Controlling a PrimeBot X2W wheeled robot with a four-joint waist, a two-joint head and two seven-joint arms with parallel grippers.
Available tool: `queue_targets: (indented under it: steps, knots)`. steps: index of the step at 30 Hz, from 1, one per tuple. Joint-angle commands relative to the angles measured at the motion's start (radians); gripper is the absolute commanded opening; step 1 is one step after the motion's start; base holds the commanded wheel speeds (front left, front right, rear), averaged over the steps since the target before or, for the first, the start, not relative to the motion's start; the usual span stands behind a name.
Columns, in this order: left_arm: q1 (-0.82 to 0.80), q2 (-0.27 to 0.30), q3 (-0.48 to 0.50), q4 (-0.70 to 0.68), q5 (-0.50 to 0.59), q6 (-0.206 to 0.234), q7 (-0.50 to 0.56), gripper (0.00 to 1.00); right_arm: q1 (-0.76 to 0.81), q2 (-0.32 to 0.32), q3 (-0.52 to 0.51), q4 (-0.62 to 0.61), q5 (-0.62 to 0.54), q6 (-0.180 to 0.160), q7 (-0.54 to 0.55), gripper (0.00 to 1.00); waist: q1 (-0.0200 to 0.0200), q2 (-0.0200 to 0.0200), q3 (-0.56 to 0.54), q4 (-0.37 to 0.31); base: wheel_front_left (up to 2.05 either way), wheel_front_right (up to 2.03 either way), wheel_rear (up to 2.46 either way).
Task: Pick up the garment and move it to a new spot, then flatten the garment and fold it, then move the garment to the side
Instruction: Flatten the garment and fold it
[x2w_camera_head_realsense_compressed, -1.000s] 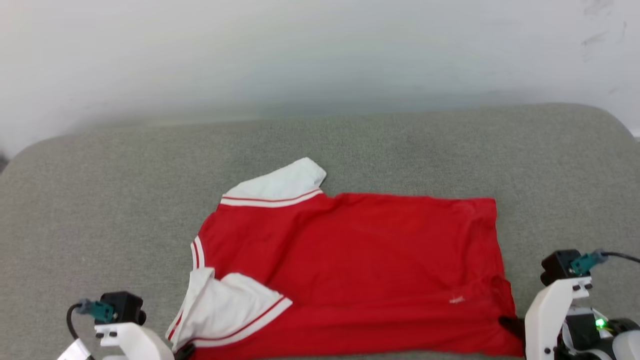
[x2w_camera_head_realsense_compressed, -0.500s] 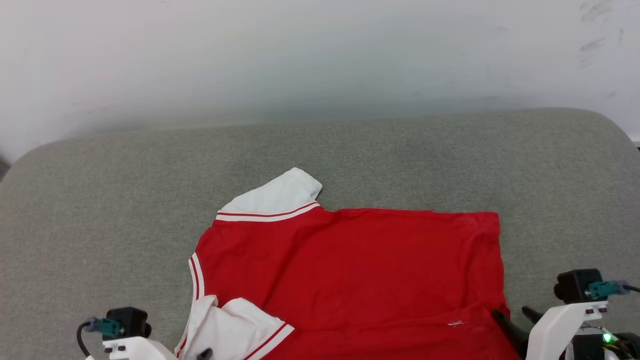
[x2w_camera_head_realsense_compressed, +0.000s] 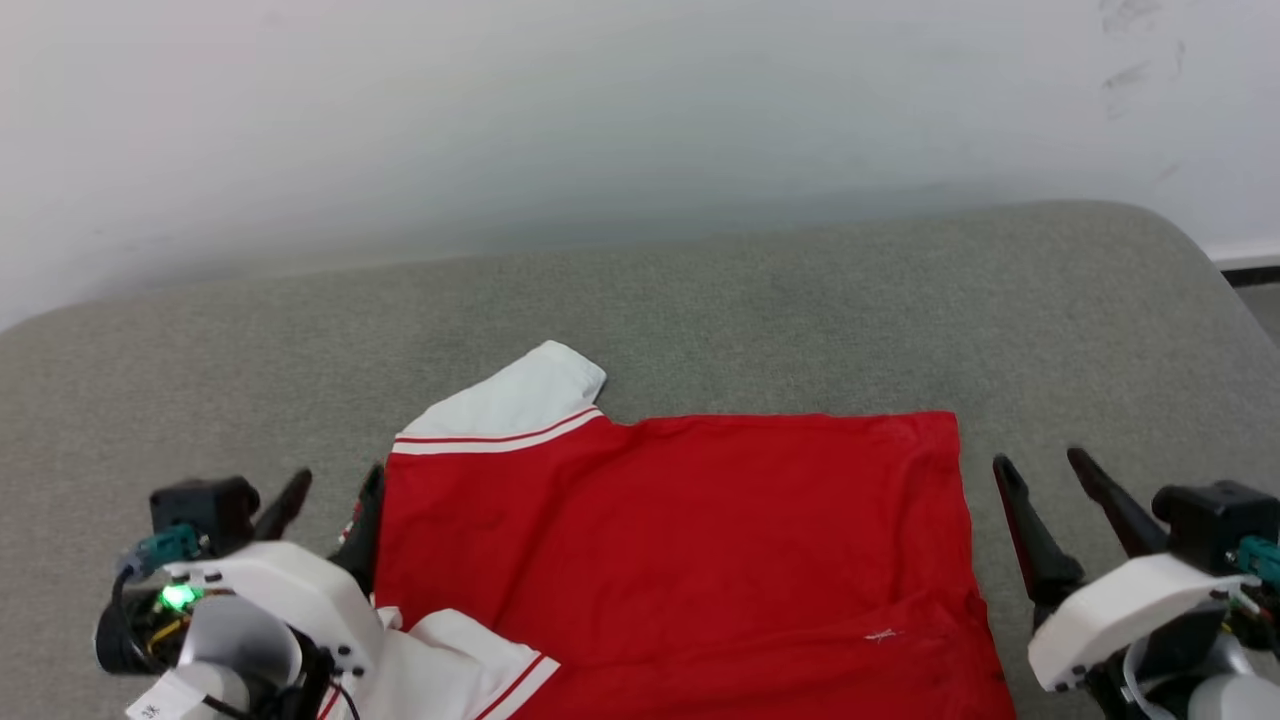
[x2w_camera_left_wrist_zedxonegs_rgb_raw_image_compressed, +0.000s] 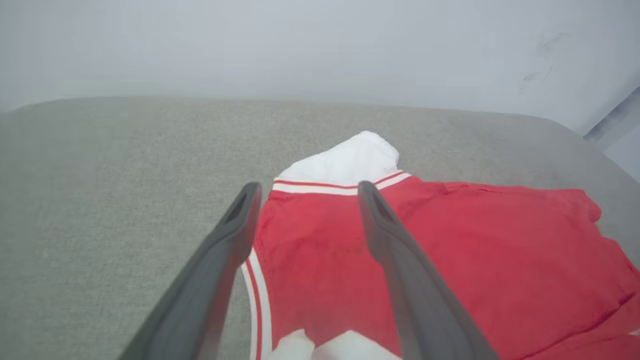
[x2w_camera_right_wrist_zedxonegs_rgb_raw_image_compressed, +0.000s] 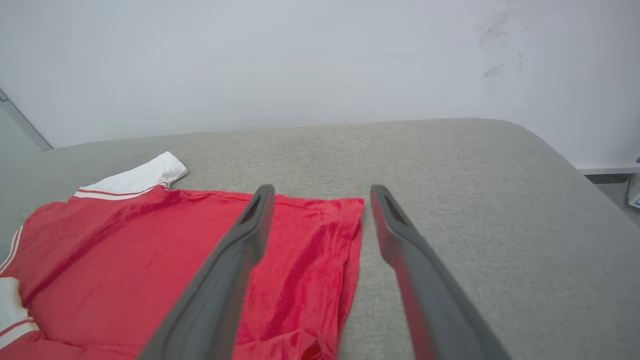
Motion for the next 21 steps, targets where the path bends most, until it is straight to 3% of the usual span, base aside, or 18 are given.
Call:
queue_targets:
  steps: [1, 6, 12, 19, 20, 21]
  knots:
    - [-0.025, -0.002, 0.003, 0.007, 0.012, 0.005, -0.019, 1.0, -0.023, 0.012, 0.007, -0.018, -0.006, 0.0, -0.01, 1.0, 0.0001, -0.0001, 0.023, -0.02, 0.0, 0.0, 0.0]
    - [-0.143, -0.012, 0.009, 0.045, 0.046, 0.002, -0.061, 1.0, -0.081, 0.03, 0.022, -0.087, -0.025, 0.0, -0.043, 1.0, 0.0001, -0.0001, 0.113, -0.062, 0.0, 0.0, 0.0]
    - [-0.332, -0.003, -0.001, 0.13, 0.03, -0.049, 0.002, 1.0, -0.154, 0.049, 0.038, -0.128, -0.028, 0.0, -0.066, 1.0, 0.0001, -0.0001, 0.24, -0.102, 0.0, 0.0, 0.0]
    - [-0.552, 0.035, -0.045, 0.259, -0.041, -0.159, 0.247, 1.0, -0.214, 0.068, 0.052, -0.109, -0.029, 0.0, -0.103, 1.0, 0.0001, -0.0001, 0.327, -0.154, 0.0, 0.0, 0.0]
    - [-0.631, 0.066, -0.079, 0.318, -0.066, -0.205, 0.397, 1.0, -0.231, 0.076, 0.062, -0.093, -0.025, 0.0, -0.117, 1.0, 0.0001, -0.0001, 0.349, -0.177, 0.0, 0.0, 0.0]
    - [-0.655, 0.077, -0.091, 0.336, -0.069, -0.216, 0.444, 1.0, -0.234, 0.078, 0.066, -0.086, -0.021, 0.0, -0.122, 1.0, 0.0001, -0.0001, 0.355, -0.186, 0.0, 0.0, 0.0]
